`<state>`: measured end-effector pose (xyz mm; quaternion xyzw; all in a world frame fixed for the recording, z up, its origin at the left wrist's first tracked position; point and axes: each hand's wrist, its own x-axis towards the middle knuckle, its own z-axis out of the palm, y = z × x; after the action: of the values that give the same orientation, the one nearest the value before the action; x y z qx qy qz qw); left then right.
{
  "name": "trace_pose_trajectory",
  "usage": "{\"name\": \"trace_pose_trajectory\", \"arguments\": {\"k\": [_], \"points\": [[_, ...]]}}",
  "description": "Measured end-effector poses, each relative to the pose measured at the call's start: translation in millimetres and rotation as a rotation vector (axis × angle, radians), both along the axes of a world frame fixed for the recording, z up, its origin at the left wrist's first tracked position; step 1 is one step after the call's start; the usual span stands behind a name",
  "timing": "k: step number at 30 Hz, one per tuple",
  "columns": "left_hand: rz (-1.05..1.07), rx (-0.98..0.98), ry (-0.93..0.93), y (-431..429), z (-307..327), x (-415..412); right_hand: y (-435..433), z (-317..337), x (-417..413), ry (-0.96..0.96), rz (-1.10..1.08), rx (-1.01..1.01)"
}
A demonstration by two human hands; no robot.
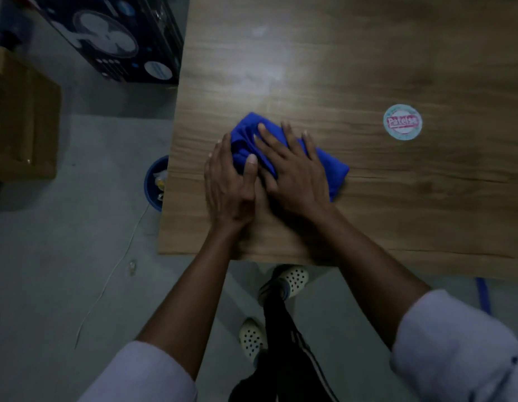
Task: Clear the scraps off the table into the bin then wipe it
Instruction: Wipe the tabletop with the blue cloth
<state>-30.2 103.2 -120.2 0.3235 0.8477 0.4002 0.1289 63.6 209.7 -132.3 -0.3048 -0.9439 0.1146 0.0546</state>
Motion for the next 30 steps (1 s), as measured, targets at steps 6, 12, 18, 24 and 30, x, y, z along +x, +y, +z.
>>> {"name": "trace_pose_trajectory", "arguments": {"k": [6,12,18,24,30], "points": [[0.046,0.276,-0.321,59,13,-46,102,7,-66,-0.049,-0.084,-0.029],[0.055,0.383,-0.325,55,5,-61,140,10,-96,-0.068,-0.207,-0.040],[0.060,0.382,-0.350,61,5,-58,14,9,-28,-0.004,0.035,-0.054],[-0.058,0.277,-0.264,77,8,-58,-5,5,16,0.008,0.097,-0.082],[-0.067,0.274,-0.337,138,16,-85,92,0,-28,0.021,-0.095,-0.067]]}}
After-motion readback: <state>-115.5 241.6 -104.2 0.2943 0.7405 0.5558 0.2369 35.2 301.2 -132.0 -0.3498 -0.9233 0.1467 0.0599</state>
